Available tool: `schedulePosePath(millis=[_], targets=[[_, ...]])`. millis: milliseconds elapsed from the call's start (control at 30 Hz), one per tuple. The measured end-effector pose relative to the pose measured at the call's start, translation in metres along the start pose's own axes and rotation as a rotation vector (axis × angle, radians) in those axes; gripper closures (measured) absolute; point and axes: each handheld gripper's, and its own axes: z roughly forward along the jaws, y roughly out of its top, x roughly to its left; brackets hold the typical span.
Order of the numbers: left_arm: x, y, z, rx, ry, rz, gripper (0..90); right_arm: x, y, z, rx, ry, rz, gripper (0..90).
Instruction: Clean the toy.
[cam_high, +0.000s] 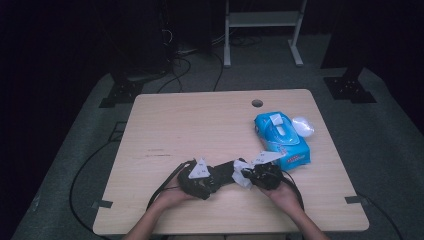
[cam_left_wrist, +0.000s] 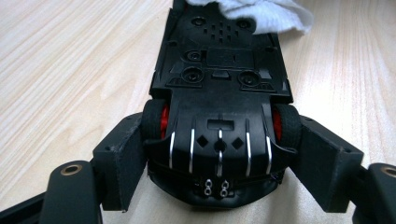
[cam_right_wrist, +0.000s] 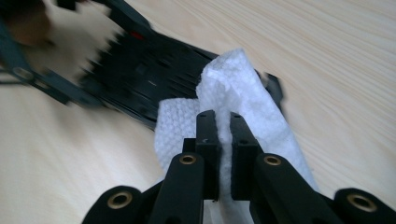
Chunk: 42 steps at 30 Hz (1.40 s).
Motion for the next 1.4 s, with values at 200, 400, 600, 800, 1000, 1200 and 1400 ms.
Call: schedulePosePath(millis=[200, 400, 600, 800, 1000, 1200, 1400], targets=[[0.001, -0.001, -0.001, -0.005, 0.0, 0.003, 24.7, 0.01, 0.008, 0.011, 0.003, 0.035, -0.043, 84.6], [0.002, -0.001, -0.002, -0.012, -0.013, -0.007, 24.6, -0.01, -0.001, 0.003, 0.004, -0.015, 0.02, 84.6], [0.002, -0.001, -0.002, -0.008, -0.011, -0.009, 24.3, -0.007, -0.004, 0.002, 0.006, -0.027, 0.006, 84.6], [0.003, -0.001, -0.001, -0.004, -0.015, -0.011, 23.9, -0.008, -0.007, 0.001, 0.016, -0.015, 0.015, 84.6], [0.003, 0.0, -0.002, -0.003, -0.007, -0.017, 23.7, 0.006, 0.001, 0.008, 0.022, 0.034, -0.034, 84.5], [0.008, -0.001, -0.003, 0.003, -0.028, -0.068, 22.1, 0.003, 0.001, 0.01, 0.024, 0.063, -0.023, 84.5], [0.013, -0.003, -0.005, 0.006, -0.068, -0.136, 18.7, 0.004, -0.002, 0.009, 0.011, 0.076, -0.026, 84.6]])
